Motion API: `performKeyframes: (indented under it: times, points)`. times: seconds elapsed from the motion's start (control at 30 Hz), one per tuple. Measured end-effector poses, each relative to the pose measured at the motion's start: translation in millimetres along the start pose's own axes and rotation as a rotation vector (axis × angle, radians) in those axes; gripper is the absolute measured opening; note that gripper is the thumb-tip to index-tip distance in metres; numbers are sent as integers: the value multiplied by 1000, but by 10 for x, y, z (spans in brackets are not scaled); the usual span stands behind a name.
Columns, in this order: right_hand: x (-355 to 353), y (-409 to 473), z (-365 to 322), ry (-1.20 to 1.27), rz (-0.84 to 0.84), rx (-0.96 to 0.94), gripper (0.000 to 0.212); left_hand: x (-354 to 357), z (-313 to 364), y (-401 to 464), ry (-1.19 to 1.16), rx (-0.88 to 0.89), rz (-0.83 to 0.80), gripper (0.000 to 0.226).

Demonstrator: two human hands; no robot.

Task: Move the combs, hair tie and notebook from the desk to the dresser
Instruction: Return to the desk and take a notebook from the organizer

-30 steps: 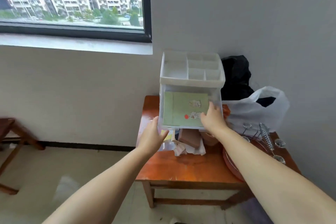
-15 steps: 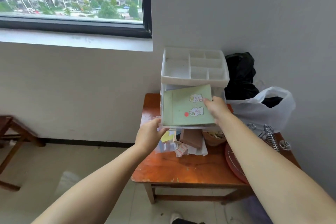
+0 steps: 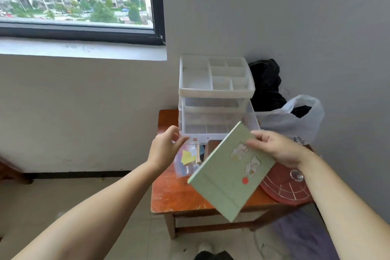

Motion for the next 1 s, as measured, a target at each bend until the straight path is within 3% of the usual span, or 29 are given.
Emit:
performKeyframes:
  times: [0.07, 0.2, 0.47, 0.6, 0.7, 0.8, 0.87, 1.0]
  points:
    - [112, 104, -11, -318, -49, 41, 16, -29, 55, 132, -31, -3, 13, 30]
    - [64, 477, -129, -722, -21, -25, 24, -63, 53, 457, 1, -32, 28, 25]
    - [-371, 1138, -359, -786, -70, -26, 30, 58, 3, 1009, 187, -59, 122, 28]
    - [-461, 1300, -384, -829, -75, -58, 30, 97, -18, 1180, 157, -155, 163, 28]
    - [-486, 1311, -343, -728, -85, -71, 23, 118, -85, 1169, 122, -168, 133, 26]
    - [-393, 1313, -360, -372, -120, -46, 18, 103, -170, 1038, 56, -218, 76, 24]
    - [-240, 1391, -413, -190, -114, -82, 16, -4, -278, 857, -163, -350, 89, 32]
    - [544, 1662, -465, 41, -135, -184, 11, -411, -712, 15, -795, -780, 470, 44]
Point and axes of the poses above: each hand's wrist, its own y-axis towards the middle knuckle, its own x-axis out of the palm, z = x × y, the point moved 1 cm from there along y, towards the middle knuckle, and after that the axes turned 1 degree about y, right-handed, at the moved point
